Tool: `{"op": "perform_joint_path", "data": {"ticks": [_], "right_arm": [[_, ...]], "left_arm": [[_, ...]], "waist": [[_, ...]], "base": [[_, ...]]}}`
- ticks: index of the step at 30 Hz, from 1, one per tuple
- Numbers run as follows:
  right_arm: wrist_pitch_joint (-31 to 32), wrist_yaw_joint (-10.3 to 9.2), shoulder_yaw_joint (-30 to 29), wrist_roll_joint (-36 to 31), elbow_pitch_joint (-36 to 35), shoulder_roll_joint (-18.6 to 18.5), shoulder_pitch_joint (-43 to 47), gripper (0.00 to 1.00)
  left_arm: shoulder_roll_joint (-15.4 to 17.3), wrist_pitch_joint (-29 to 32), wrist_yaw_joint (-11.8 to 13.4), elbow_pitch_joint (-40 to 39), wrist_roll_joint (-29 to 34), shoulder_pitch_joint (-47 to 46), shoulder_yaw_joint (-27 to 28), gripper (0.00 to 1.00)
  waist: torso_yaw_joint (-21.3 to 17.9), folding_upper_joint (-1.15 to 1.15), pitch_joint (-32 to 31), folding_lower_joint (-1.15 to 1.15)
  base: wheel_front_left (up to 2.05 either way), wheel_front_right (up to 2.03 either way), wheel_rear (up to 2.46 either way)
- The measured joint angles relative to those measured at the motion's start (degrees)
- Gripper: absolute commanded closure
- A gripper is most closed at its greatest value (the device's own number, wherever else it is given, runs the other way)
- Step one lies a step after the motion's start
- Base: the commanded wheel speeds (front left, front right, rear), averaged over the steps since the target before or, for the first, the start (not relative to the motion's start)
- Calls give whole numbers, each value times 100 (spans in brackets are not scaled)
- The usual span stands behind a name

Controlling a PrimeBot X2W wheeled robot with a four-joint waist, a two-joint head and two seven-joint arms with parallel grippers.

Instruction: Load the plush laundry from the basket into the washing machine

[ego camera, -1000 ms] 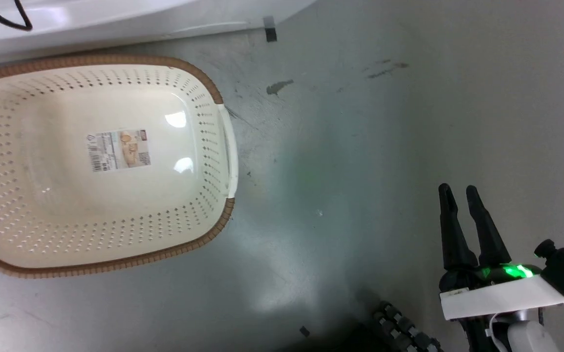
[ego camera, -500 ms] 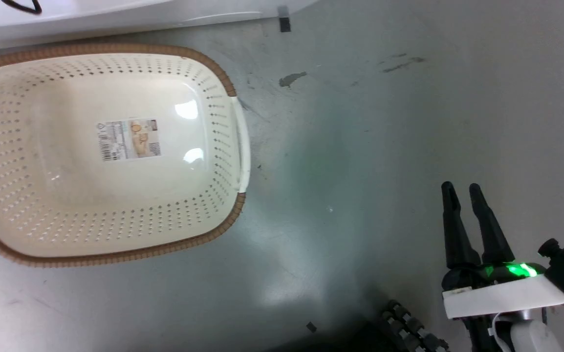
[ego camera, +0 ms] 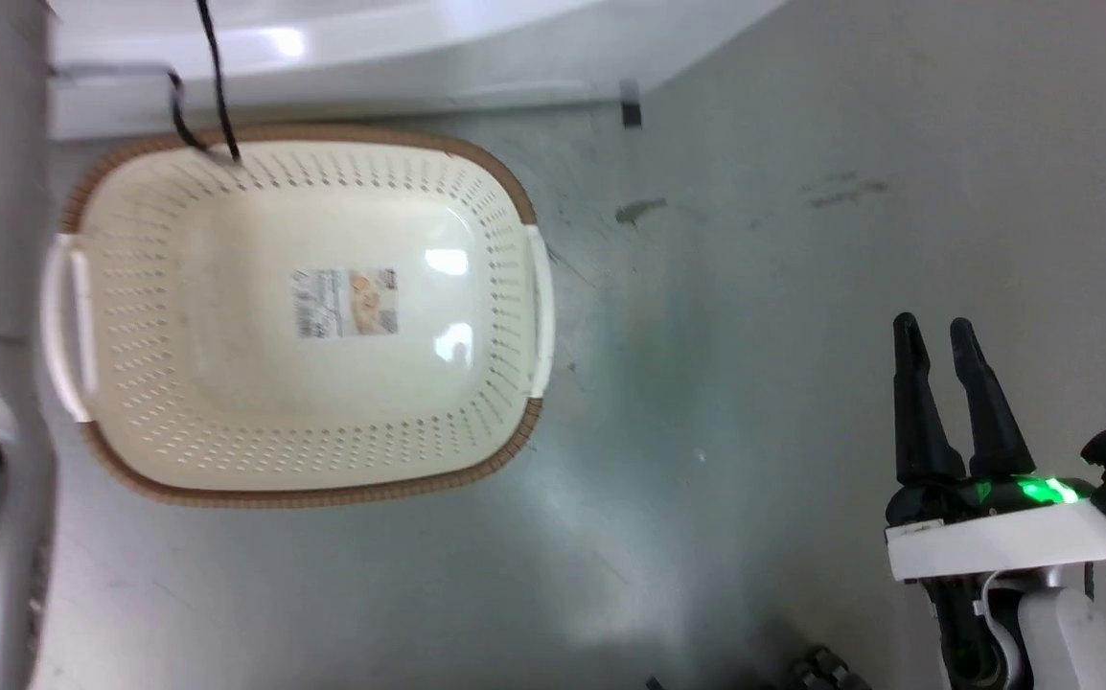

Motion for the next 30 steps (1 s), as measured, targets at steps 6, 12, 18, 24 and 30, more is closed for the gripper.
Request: {"op": "perform_joint_path", "data": {"ticks": [6, 12, 18, 24, 30], "right_arm": [[-1, 0, -38, -98, 175, 0, -27, 0], [-1, 0, -76, -197, 353, 0, -18, 0], [-1, 0, -131, -282, 591, -1, 76, 0], [-1, -1, -113, -350, 794, -1, 272, 0], [0, 0, -79, -446, 979, 0, 534, 0]], "left_arm": [[-138, 0, 8, -136, 9, 797, 3, 0], [-297, -1, 88, -330, 5, 1704, 90, 0], [-593, -1, 158, -566, 24, 2883, 156, 0], [-732, -1, 186, -760, 74, 3678, 265, 0], [-834, -1, 246, -1232, 142, 4502, 533, 0]], "waist": [[191, 0, -471, 0], [361, 0, -1009, 0], [557, 0, -1750, -1], [679, 0, -2331, -1], [790, 0, -2923, -2]], "base": [[0, 0, 0], [0, 0, 0], [0, 0, 0], [0, 0, 0], [0, 0, 0]]}}
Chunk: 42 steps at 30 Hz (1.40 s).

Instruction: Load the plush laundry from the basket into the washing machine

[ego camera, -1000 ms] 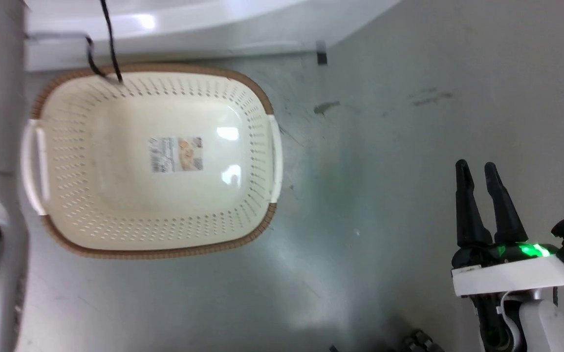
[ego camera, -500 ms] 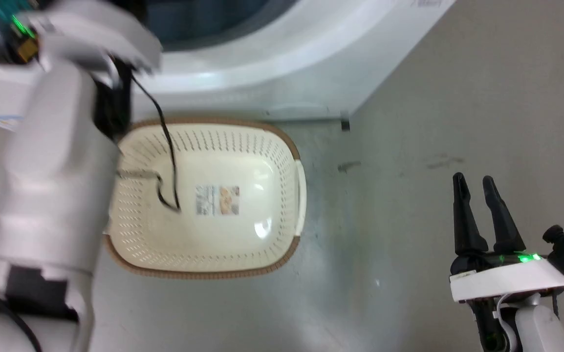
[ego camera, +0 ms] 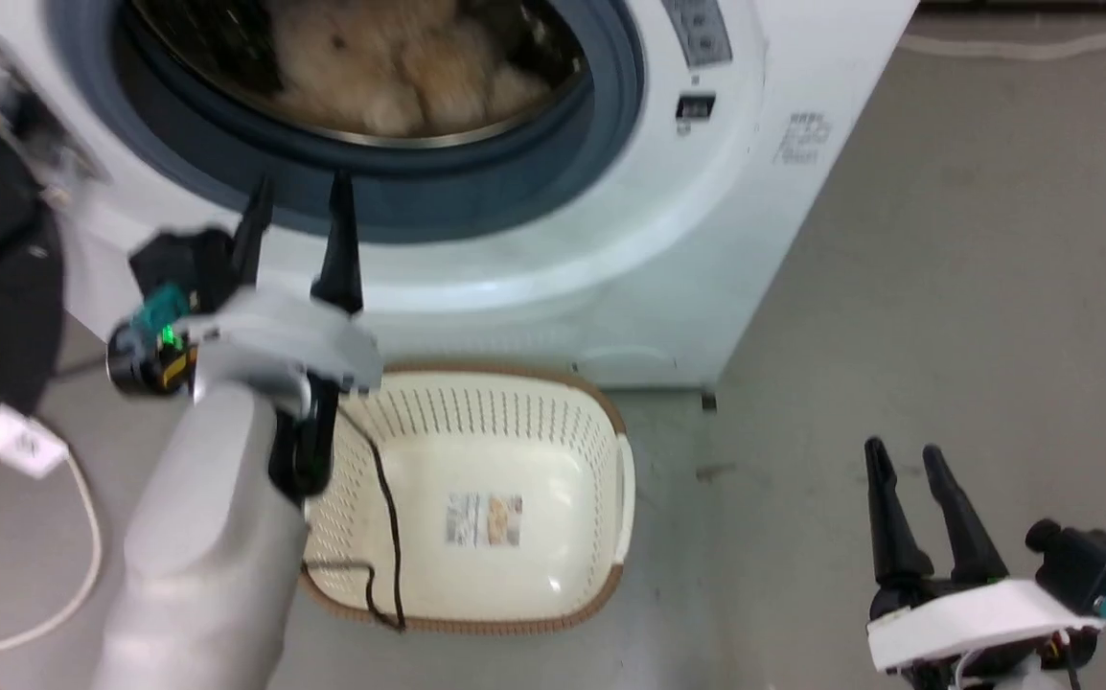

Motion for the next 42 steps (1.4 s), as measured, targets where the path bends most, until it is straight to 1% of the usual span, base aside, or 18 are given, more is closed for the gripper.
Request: {"op": "perform_joint_path", "data": {"ticks": [4, 6, 10, 14, 19, 24, 31, 36, 42], "right_arm": [[-1, 0, 13, -52, 77, 0, 132, 0], [-1, 0, 37, -52, 137, -1, 194, 0], [-1, 0, 74, -67, 180, 0, 271, 0], [0, 0, 71, -196, 194, 0, 342, 0], [-1, 0, 16, -492, 197, -1, 398, 0], [0, 0, -35, -811, 196, 0, 521, 0], [-1, 0, -177, -1202, 126, -1, 626, 0], [9, 0, -247, -1383, 87, -1, 630, 0], [87, 0, -252, -1561, -14, -1, 639, 0]], "left_arm": [[-51, 0, 21, -326, 90, 567, 111, 0], [-103, 0, 96, -519, 120, 889, 201, 0], [-118, 0, 169, -926, 187, 1514, 333, 0], [-135, 0, 230, -1274, 276, 2042, 355, 0], [-127, 0, 372, -1608, 296, 2563, 422, 0], [-114, 2, 510, -1884, 327, 2976, 434, 0], [3, 102, 653, -2351, 378, 3410, 444, 0], [57, 234, 671, -2568, 417, 3598, 368, 0], [87, 410, 628, -2674, 471, 3673, 157, 0]], "waist": [[76, 0, -365, 0], [102, 0, -538, 0], [119, 0, -840, 0], [139, 0, -1076, 0], [164, 0, -1301, 1], [206, 0, -1493, 1], [245, 0, -1610, 1], [260, 0, -1655, 2], [288, 0, -1700, 2]], "base": [[0, 0, 0], [0, 0, 0], [0, 0, 0], [0, 0, 0], [0, 0, 0], [0, 0, 0], [0, 0, 0], [0, 0, 0], [0, 0, 0]]}}
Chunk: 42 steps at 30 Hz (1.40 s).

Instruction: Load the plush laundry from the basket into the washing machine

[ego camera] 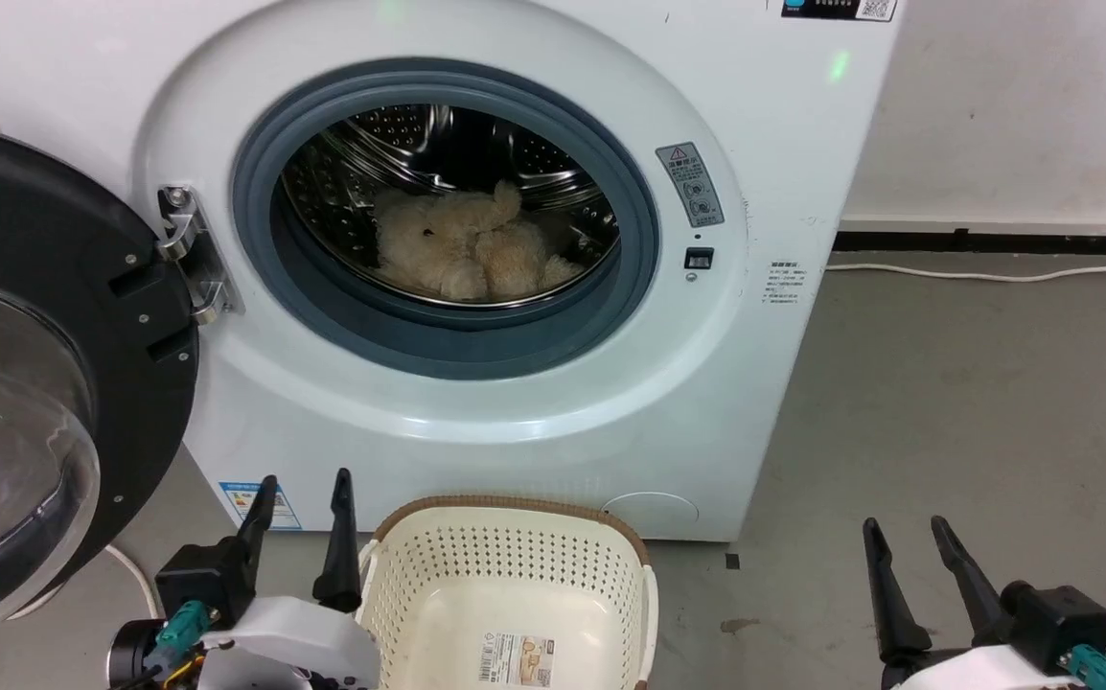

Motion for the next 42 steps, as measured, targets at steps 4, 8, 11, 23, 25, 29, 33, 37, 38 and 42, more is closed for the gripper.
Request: {"op": "perform_joint_path", "data": {"ticks": [4, 8, 11, 23, 25, 29, 33, 37, 38, 42], "right_arm": [[51, 0, -1, -142, -55, 0, 15, 0], [112, 0, 3, -236, -90, 0, 29, 0], [125, 0, 5, -257, -105, 0, 49, 0], [167, 0, 11, -258, -143, 0, 79, 0], [167, 0, 16, -243, -143, 0, 79, 0], [167, 0, 20, -243, -141, 0, 79, 0], [163, 0, 23, -242, -135, 0, 79, 0], [165, 0, 22, -243, -129, 0, 77, 100], [166, 0, 22, -243, -129, 0, 77, 100], [171, 0, 22, -245, -132, 0, 77, 100]], "left_arm": [[55, 56, 22, -1, 121, 14, -107, 0], [105, 98, 94, 1, 220, 55, -158, 0], [113, 99, 130, 15, 259, 99, -181, 0], [80, 148, 171, 75, 105, 108, -185, 0], [80, 148, 171, 76, 104, 108, -199, 0], [79, 147, 171, 79, 98, 108, -227, 0], [82, 131, 171, 103, 90, 108, -235, 0], [83, 125, 170, 109, 91, 107, -242, 100], [83, 125, 170, 110, 91, 107, -245, 100], [80, 149, 168, 102, 104, 107, -240, 100]], "waist": [[19, 0, -25, 0], [38, 0, -31, 0], [43, 0, -27, 0], [59, 0, -10, 0], [62, 0, -11, 0], [75, 0, -15, 1], [88, 0, -40, 0], [90, 0, -49, 0], [90, 0, -49, 0], [94, 0, -44, 0]], "base": [[0, 0, 0], [0, 0, 0], [0, 0, 0], [0, 0, 0], [0, 0, 0], [0, 0, 0], [0, 0, 0], [0, 0, 0], [0, 0, 0], [0, 0, 0]]}}
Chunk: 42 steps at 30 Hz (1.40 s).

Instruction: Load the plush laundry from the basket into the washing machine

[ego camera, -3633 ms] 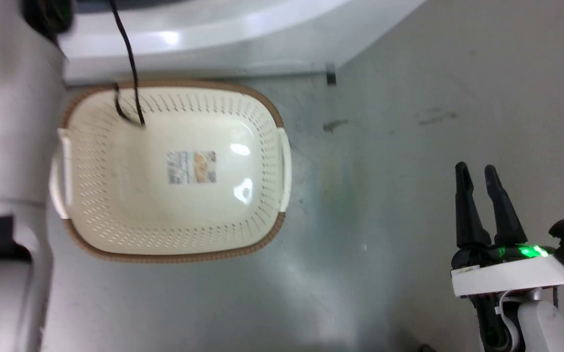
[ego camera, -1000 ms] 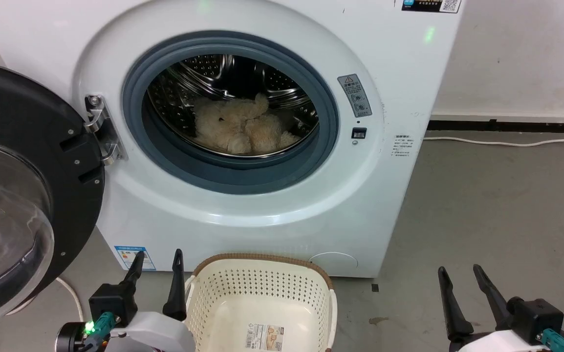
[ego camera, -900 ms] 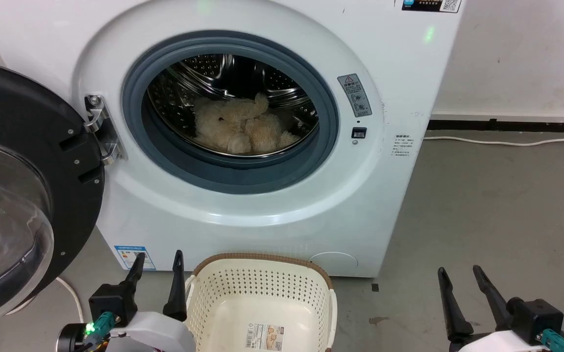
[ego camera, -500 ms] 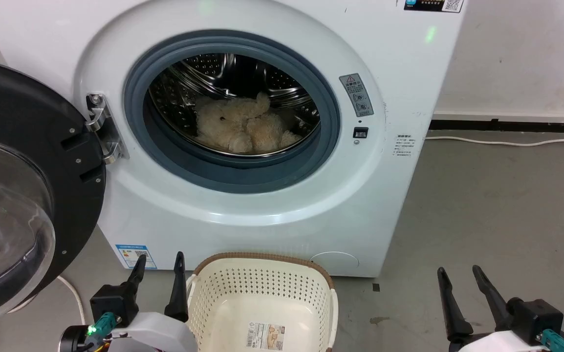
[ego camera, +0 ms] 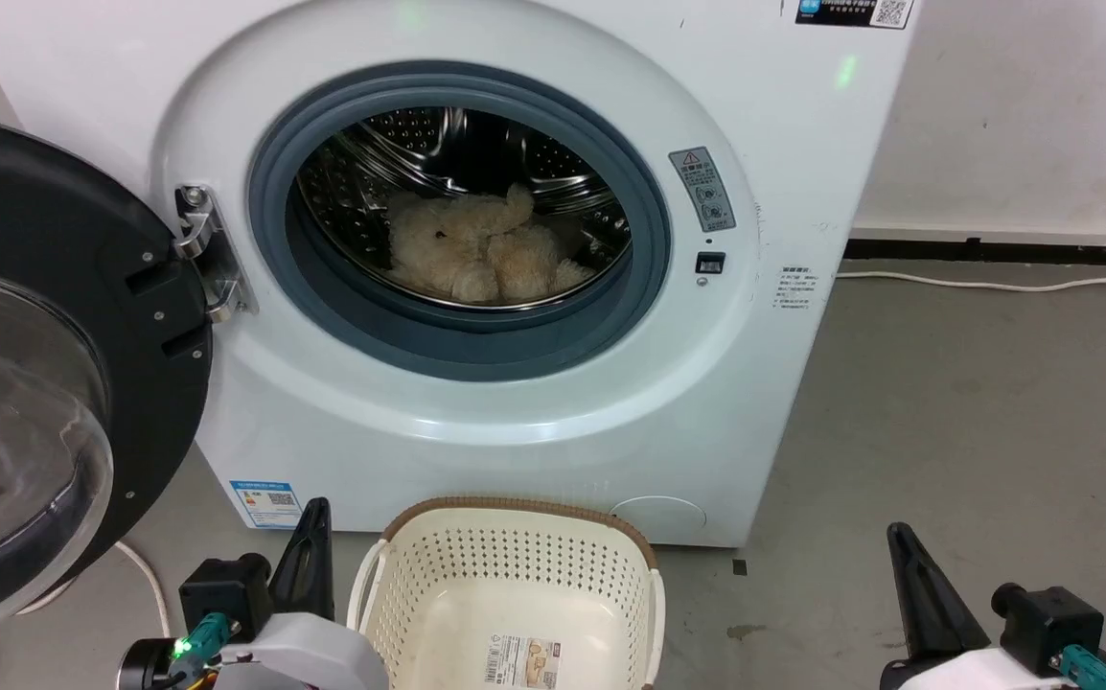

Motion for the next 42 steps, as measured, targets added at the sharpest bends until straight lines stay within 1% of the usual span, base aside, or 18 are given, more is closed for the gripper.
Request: {"op": "perform_joint_path", "data": {"ticks": [42], "right_arm": [[422, 0, -4, -313, -365, 0, -9, 100]], "left_arm": [[-283, 303, -258, -308, 626, 1, 381, 100]], "waist": [[31, 0, 78, 0]], "base": [[0, 0, 0]]}}
